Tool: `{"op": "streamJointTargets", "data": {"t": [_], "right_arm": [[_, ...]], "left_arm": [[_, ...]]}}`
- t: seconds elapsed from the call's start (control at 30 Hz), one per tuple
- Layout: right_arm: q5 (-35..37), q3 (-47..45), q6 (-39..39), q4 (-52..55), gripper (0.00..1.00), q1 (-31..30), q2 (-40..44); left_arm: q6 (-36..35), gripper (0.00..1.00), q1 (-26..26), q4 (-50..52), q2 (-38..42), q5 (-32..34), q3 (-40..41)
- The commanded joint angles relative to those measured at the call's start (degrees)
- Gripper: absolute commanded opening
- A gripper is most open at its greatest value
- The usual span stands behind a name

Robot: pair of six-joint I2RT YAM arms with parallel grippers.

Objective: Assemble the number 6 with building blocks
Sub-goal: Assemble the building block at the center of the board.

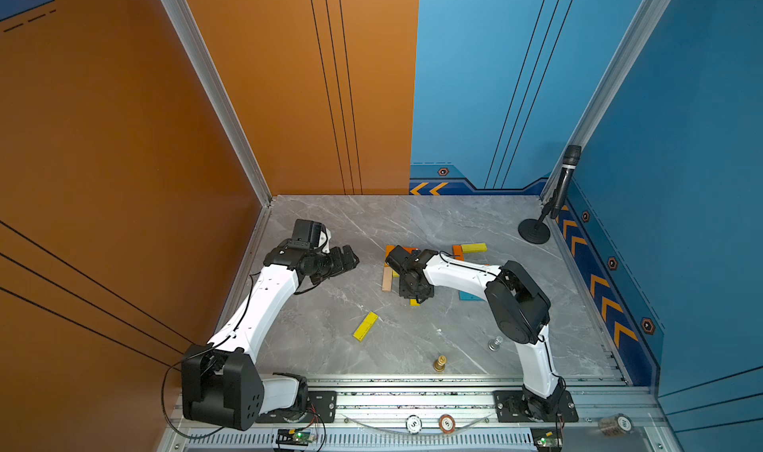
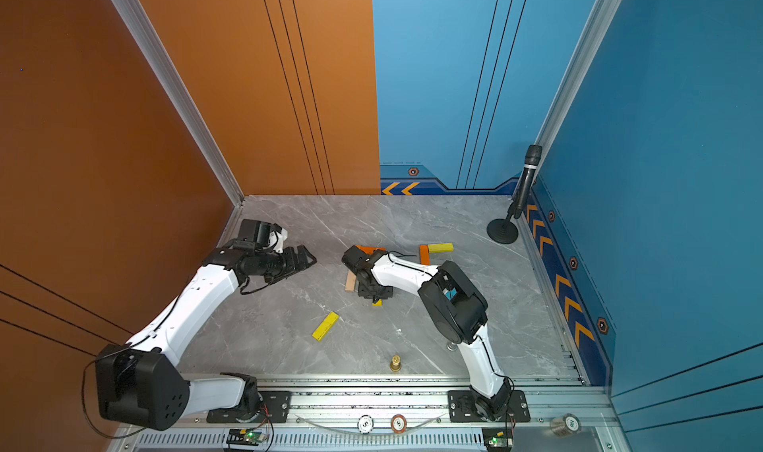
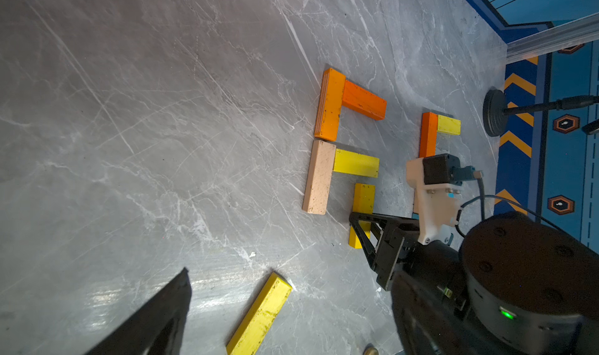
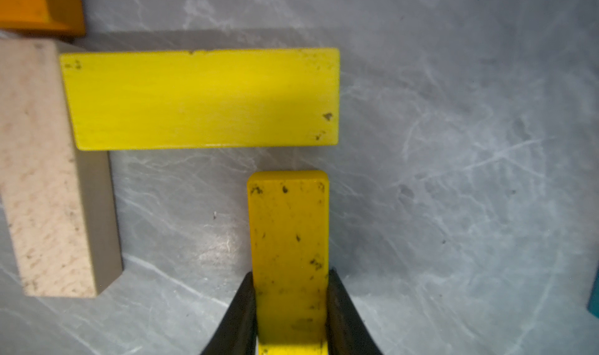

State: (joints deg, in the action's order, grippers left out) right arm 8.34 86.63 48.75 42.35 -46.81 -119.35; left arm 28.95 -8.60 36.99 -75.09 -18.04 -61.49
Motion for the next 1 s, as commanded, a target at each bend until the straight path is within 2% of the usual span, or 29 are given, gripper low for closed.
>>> {"op": "streamJointTargets", "data": {"t": [0.0, 0.97], "right_arm": [[1.70, -0.15, 1.17, 2.21, 0.31, 0.77, -2.97], [1.42, 0.72, 0.82, 2.11, 0.32, 1.06, -4.05]], "left_arm": [[0.40, 0.96, 0.60, -0.25, 1.10, -1.19, 0.85], [0.44, 0.96, 0.78, -0.41, 0.99, -1.28, 0.94]]}}
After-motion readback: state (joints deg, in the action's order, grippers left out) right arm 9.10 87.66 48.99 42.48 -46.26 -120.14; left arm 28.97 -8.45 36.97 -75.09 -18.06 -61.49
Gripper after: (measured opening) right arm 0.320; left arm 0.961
